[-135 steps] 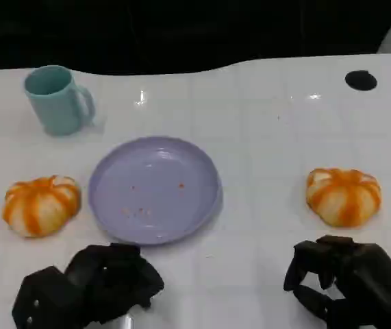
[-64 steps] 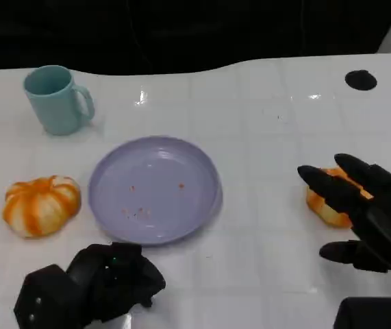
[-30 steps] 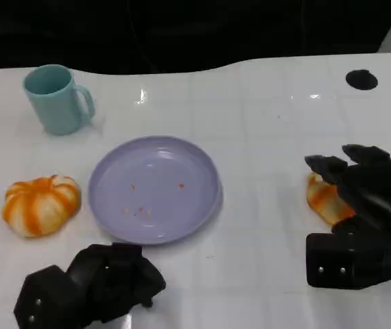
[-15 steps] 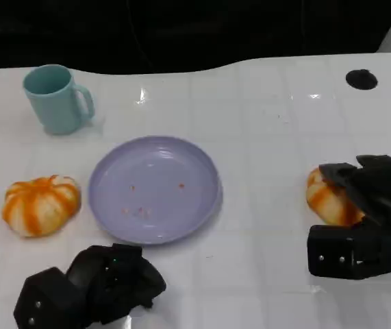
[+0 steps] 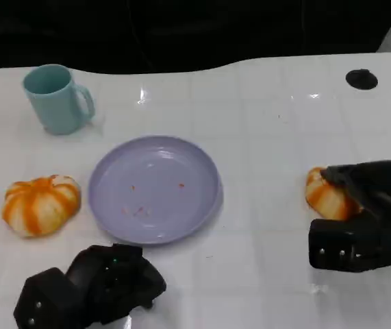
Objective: Grasp the bread from the table and place it into the plate.
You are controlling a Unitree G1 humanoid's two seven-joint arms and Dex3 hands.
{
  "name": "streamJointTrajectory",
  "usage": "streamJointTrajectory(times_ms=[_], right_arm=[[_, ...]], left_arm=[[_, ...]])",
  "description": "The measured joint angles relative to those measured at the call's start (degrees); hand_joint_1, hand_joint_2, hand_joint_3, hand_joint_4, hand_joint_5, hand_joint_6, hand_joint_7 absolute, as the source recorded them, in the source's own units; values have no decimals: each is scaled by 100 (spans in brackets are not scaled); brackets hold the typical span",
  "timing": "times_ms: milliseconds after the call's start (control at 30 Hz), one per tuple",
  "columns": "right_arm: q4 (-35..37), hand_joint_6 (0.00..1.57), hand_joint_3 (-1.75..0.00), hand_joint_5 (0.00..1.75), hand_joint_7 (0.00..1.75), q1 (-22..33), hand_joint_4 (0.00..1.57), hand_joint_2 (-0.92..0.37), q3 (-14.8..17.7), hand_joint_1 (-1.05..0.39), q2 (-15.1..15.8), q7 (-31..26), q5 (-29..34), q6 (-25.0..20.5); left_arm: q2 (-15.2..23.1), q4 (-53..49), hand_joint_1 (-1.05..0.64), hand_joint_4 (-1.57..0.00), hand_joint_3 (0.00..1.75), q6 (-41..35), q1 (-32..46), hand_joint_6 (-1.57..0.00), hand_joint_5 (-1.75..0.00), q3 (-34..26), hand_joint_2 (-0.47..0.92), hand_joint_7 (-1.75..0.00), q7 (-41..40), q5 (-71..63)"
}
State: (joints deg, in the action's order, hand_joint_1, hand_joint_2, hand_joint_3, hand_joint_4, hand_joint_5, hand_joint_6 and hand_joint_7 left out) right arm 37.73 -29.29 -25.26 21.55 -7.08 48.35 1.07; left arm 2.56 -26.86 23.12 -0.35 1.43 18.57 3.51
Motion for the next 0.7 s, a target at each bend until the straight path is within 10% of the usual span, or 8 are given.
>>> streamJointTrajectory(times_ms=[33,167,233,333,400,700], right_arm=[[156,122,-1,118,6,-39,93,-88,13,-10,-32,-201,-70,109],[691,134,-3,153,9,-273,86,-92,-3,-10,-78,-679,-187,455],[929,137,-5,160,16,-387,84,-92,-40,-10,-100,-820,-199,571],[1255,97,-5,171,105,-498,81,-92,-86,-10,-131,-1091,-204,747],[1449,84,-4,174,131,-543,80,-92,-98,-9,-153,-1303,-218,861],[1764,77,-7,175,152,-506,85,-90,-91,-8,-295,-2144,-385,1259]], left_arm=[[0,5,-105,-86,1,0,1,-128,-155,2,87,-78,0,-1],[0,11,-103,-85,0,0,4,-127,-155,6,87,-78,0,-6],[-1,20,-103,-85,0,0,12,-127,-155,6,87,-78,0,-4],[-3,36,-104,-86,0,-1,22,-127,-155,10,87,-78,0,-4],[-3,36,-104,-86,0,-2,25,-127,-155,12,87,-78,0,-4],[-4,70,-104,-88,0,-38,54,-128,-155,24,87,-77,0,-5]])
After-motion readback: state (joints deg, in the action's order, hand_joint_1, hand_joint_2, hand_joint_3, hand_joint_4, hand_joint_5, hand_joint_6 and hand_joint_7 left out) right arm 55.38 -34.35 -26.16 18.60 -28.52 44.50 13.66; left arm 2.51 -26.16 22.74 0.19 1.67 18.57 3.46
